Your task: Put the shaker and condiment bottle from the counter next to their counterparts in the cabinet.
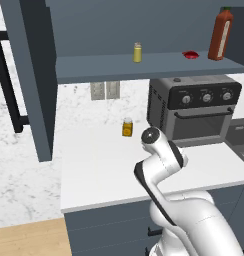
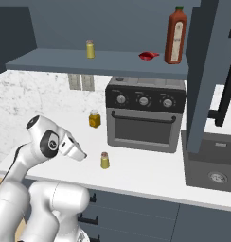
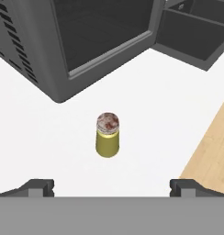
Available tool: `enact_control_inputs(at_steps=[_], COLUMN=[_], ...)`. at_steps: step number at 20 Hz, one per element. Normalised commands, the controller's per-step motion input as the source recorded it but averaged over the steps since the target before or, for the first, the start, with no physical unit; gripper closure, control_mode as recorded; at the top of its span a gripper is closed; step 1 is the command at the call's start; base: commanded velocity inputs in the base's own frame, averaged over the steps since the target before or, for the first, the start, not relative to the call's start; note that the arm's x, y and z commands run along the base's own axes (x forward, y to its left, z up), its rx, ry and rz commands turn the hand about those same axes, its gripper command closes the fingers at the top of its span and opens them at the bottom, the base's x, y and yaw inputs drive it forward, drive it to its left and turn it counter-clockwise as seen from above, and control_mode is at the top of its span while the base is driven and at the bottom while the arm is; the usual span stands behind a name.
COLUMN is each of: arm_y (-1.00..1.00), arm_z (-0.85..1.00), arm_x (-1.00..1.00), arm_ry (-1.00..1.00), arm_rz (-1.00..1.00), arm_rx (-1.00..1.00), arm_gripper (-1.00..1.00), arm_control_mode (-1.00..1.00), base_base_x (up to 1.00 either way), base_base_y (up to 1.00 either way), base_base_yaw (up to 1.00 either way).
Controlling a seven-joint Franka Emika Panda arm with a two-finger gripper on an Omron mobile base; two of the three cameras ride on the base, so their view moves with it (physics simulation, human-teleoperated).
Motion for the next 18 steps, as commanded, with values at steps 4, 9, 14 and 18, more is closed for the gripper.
enact_control_inputs(at_steps=[4,9,14,18], arm_y=[0.00,-0.01,-0.19,-0.10], arm_z=[0.00,-0.02,-0.03,0.00], arm_x=[0.25,0.31,0.08,-0.05], arm_ry=[0.00,0.00,0.00,0.00], arm_rz=[0.00,0.00,0.00,0.00], arm_rx=[0.00,0.00,0.00,0.00], arm_gripper=[-1.00,-1.00,-1.00,-1.00], arm_control_mode=[-1.00,-1.00,-1.00,-1.00], base_base_x=[0.00,0.00,0.00,0.00], base_base_y=[0.00,0.00,0.00,0.00], base_base_yaw=[0.00,0.00,0.00,0.00])
